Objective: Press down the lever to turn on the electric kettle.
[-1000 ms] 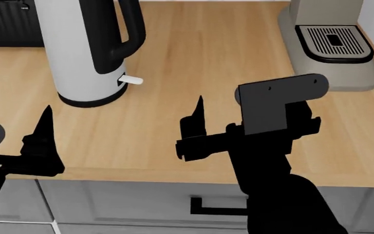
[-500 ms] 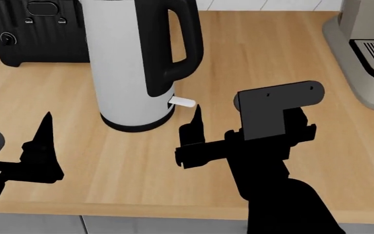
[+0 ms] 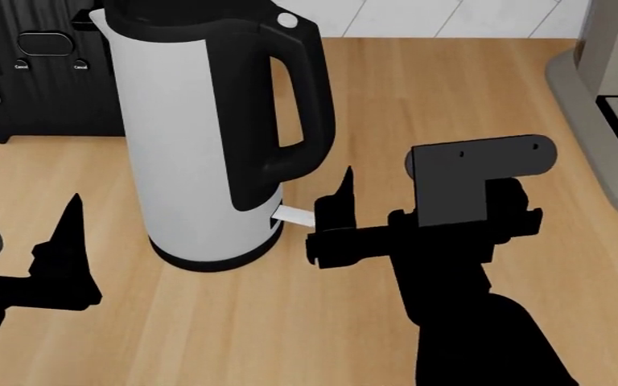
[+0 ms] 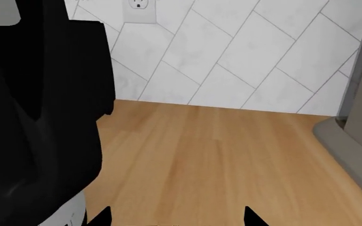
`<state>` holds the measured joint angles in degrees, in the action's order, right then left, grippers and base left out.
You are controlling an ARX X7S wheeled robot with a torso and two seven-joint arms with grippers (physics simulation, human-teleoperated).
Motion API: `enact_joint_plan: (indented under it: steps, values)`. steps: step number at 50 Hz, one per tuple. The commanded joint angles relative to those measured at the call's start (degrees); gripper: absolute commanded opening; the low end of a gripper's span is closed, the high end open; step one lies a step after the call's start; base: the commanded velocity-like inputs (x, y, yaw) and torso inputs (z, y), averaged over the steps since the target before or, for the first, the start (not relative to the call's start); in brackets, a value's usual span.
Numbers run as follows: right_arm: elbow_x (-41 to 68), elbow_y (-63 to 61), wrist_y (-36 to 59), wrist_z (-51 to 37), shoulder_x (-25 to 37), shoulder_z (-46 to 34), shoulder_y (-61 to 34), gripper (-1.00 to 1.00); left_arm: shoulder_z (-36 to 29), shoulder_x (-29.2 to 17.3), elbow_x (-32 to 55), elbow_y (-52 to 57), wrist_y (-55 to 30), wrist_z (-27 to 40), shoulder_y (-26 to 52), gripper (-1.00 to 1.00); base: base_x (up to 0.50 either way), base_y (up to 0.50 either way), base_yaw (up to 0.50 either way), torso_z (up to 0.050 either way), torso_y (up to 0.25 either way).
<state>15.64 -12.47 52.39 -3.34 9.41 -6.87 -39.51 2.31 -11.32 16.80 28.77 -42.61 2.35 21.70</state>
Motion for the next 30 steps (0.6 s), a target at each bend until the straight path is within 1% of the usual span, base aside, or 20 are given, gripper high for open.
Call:
enact_joint_plan:
  steps: [1,11,12,13,14,15,16,18,20,22,23,24,27,28,29,30]
  values:
    - [-0.92,-6.32,6.66,-4.60,0.62,0.39,0.82,1.00,0.94,-0.26,0.63,-0.51,2.45,-0.31,-2.41,1.00,0.00,0.00,0.00,0.000,0.000]
    - [-0.58,-6.37,6.67,-4.87,0.77,0.30,0.80,1.00,0.79,-0.49,0.96,-0.50,2.51,-0.01,-2.41,1.00,0.00,0.00,0.00,0.000,0.000]
    - [-0.10,-7.41,1.94,-1.97,2.09,-0.72,2.44,1.00,0.37,-0.25,0.25,-2.36,5.18,-0.50,-3.28,1.00,0.00,0.00,0.00,0.000,0.000]
    - [1.74,-5.18,3.11,-1.58,1.09,1.99,1.27,1.00,0.24,-0.26,0.21,-2.42,5.19,-0.46,-3.24,1.00,0.00,0.00,0.00,0.000,0.000]
    - [0.39,-3.56,1.72,-1.50,1.83,0.49,0.40,1.00,0.55,-0.47,0.87,-1.09,3.21,-0.08,-2.59,1.00,0.00,0.00,0.00,0.000,0.000]
    - [3.30,0.46,0.66,2.41,1.35,1.75,-1.69,1.00,0.23,-0.23,0.38,-1.97,5.15,-0.35,-3.57,1.00,0.00,0.00,0.00,0.000,0.000]
    - [0.93,5.54,-1.16,2.29,1.86,-0.41,-4.10,1.00,0.50,-0.46,0.96,-0.01,3.35,0.08,-3.51,1.00,0.00,0.00,0.00,0.000,0.000]
    - [0.85,12.49,-4.58,4.67,1.97,-0.65,-6.88,1.00,0.09,-0.47,0.53,-0.34,4.93,-0.19,-4.50,1.00,0.00,0.00,0.00,0.000,0.000]
    - [1.07,18.77,-7.41,6.17,1.84,0.11,-9.33,1.00,-0.02,-0.62,0.56,-0.50,4.45,-0.04,-3.90,1.00,0.00,0.00,0.00,0.000,0.000]
    - [1.36,21.43,-8.71,7.06,1.77,0.42,-10.66,1.00,-0.17,-0.64,0.51,-0.73,4.10,0.20,-3.33,1.00,0.00,0.00,0.00,0.000,0.000]
    - [1.09,22.55,-9.40,7.42,1.79,0.04,-11.28,1.00,-0.06,-0.80,1.02,0.51,2.23,0.61,-2.58,1.00,0.00,0.00,0.00,0.000,0.000]
    - [0.58,24.72,-9.35,7.24,1.72,-0.34,-12.42,-1.00,-0.39,-0.56,0.79,-0.57,3.65,0.24,-2.95,1.00,0.00,0.00,0.00,0.000,0.000]
    - [-0.96,29.65,-8.09,7.30,2.04,-2.36,-15.02,-1.00,-0.74,-0.68,0.84,-0.33,2.97,0.48,-2.33,1.00,0.00,0.00,0.00,0.000,0.000]
    - [-0.96,30.43,-8.57,7.53,2.04,-2.38,-15.34,-1.00,-0.52,-0.83,1.28,0.54,1.61,0.79,-1.76,1.00,0.00,0.00,0.00,0.000,0.000]
    - [-1.96,31.64,-7.52,6.80,2.29,-3.23,-16.20,-1.00,-0.82,-0.73,0.75,-0.75,3.67,0.37,-2.53,1.00,0.00,0.00,0.00,0.000,0.000]
    - [-1.91,31.75,-7.23,7.06,2.44,-3.41,-16.43,-1.00,-0.78,-0.76,0.76,-0.90,3.85,0.36,-2.55,1.00,0.00,0.00,0.00,0.000,0.000]
